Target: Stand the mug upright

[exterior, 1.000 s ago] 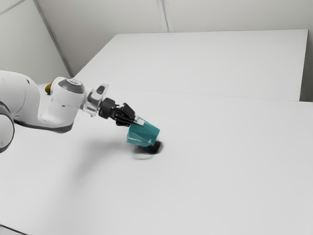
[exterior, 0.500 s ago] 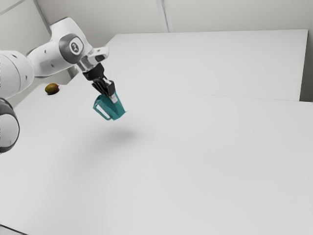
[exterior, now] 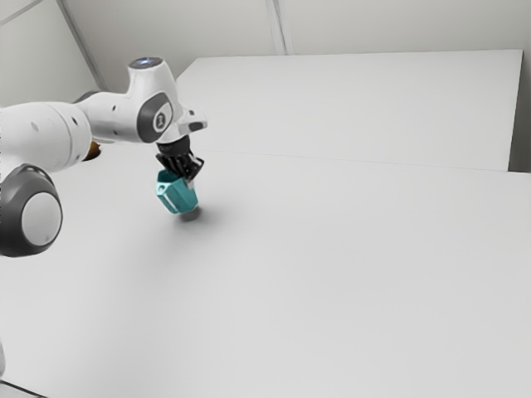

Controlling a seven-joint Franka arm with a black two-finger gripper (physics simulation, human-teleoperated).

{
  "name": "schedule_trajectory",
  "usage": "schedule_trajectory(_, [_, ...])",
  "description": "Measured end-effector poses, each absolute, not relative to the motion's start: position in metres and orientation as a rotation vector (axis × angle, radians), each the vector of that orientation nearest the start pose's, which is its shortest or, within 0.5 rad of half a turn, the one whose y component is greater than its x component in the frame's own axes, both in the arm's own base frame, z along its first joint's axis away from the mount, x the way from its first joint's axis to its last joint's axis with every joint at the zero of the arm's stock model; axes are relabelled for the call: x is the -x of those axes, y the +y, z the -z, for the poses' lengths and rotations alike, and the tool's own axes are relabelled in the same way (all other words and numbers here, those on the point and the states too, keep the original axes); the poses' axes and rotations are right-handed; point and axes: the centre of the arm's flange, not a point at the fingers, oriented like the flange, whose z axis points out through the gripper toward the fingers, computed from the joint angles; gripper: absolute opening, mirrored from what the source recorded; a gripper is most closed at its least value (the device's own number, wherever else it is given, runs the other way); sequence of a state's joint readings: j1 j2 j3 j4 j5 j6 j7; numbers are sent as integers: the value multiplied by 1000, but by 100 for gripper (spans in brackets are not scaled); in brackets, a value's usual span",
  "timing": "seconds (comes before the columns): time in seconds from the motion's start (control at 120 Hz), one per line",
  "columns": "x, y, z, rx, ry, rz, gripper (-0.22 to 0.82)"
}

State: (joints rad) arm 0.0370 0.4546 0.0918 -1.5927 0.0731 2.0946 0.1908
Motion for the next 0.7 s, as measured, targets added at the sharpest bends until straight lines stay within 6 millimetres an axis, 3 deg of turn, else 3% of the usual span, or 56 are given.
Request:
schedule_trajectory(0.225, [-680,77,-351,3028,-13,24,-14])
schedule_trajectory(0.383, [-680,77,-349,3036,-112,24,20])
schedule_trajectory(0.5, [-681,78,-359,3037,-171,40,37])
schedule_trajectory(0.558, [-685,80,-392,3032,-201,95,43])
schedule_trajectory(0.633, [-697,82,-473,3016,-233,225,48])
schedule_trajectory(0.7, [-691,77,-531,3018,-249,274,51])
